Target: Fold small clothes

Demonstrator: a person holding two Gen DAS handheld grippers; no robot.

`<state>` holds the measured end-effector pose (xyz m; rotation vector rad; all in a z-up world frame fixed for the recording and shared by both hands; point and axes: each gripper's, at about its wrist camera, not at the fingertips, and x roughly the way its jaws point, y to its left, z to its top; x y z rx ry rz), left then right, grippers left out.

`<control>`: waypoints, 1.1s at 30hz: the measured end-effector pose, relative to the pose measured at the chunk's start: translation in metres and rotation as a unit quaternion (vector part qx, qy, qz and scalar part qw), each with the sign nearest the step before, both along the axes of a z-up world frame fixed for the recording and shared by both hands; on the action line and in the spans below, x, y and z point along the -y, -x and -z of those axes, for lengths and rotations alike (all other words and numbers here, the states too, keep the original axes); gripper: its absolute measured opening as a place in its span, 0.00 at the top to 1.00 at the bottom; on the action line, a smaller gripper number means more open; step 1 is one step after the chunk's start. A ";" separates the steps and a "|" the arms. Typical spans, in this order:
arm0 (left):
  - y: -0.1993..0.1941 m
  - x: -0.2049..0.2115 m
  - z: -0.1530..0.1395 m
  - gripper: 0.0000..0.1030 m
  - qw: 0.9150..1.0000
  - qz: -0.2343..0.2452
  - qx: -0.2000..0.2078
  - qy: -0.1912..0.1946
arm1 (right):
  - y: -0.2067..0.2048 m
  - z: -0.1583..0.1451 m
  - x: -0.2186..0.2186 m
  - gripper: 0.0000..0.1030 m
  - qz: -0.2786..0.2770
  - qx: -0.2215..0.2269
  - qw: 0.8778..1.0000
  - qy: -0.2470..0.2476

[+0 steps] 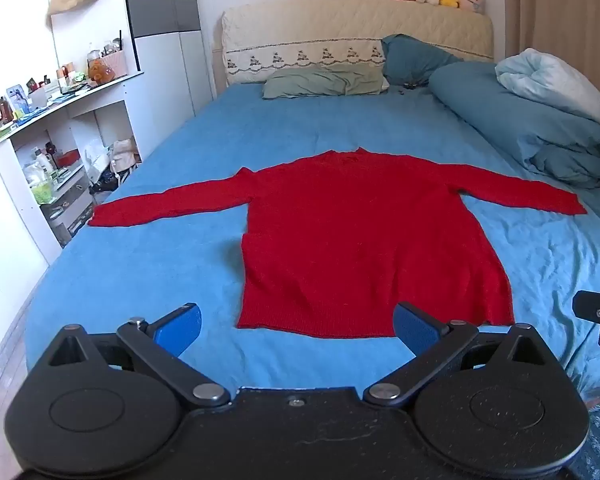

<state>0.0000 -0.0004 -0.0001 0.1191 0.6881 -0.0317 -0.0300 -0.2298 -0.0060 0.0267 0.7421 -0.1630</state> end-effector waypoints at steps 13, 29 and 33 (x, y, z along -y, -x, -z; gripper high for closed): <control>0.005 -0.005 -0.003 0.00 1.000 0.003 0.008 0.008 | 0.001 -0.001 0.002 0.00 0.000 0.000 1.000 -0.002; 0.007 -0.005 -0.005 0.00 1.000 0.005 0.012 0.011 | 0.003 -0.002 0.003 0.00 0.000 0.001 1.000 -0.001; 0.008 -0.006 -0.005 0.00 1.000 0.004 0.012 0.011 | 0.003 -0.002 0.002 0.00 0.000 0.001 1.000 0.001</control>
